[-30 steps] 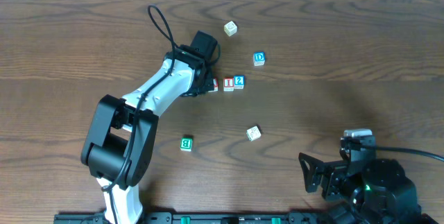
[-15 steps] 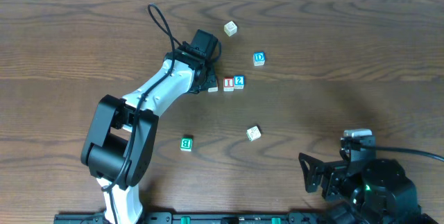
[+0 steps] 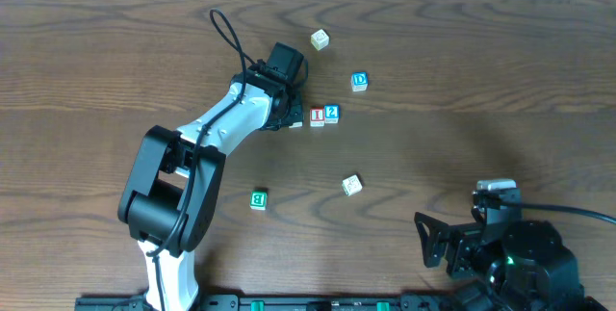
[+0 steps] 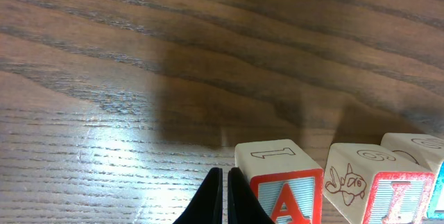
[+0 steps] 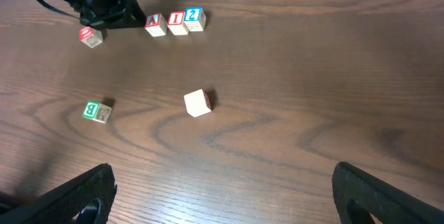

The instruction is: Spell out Ai2

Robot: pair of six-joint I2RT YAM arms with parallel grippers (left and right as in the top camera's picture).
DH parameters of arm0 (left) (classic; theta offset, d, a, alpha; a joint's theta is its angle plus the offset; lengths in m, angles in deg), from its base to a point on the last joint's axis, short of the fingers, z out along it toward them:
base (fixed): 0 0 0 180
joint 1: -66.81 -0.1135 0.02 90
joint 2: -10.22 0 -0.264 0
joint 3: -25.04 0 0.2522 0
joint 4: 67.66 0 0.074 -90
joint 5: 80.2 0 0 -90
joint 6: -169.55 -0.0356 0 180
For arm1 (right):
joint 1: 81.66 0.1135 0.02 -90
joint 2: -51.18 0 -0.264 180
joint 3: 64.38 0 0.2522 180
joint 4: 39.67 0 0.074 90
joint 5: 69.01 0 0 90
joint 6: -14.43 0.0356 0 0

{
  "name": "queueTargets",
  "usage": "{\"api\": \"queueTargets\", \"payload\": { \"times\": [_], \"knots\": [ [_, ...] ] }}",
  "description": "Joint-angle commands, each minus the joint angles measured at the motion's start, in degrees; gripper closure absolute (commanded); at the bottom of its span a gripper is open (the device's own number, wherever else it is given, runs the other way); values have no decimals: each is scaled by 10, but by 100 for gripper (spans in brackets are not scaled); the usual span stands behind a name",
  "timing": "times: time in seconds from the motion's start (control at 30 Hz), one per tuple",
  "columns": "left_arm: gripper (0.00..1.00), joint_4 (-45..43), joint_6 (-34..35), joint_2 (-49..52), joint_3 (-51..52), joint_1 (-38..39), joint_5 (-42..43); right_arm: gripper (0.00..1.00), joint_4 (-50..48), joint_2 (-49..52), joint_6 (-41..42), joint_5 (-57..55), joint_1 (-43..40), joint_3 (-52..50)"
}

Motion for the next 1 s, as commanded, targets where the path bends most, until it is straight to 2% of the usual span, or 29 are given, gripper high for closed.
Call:
{"api": "queueTargets", "payload": {
  "times": [0.0, 0.97],
  "knots": [
    [94, -5, -21, 8, 3, -2, 2, 1, 1, 0, -6, -6, 0, -2],
    [94, -28, -50, 8, 3, -2, 33, 1, 1, 0, -6, -6, 0, -2]
  ]
}}
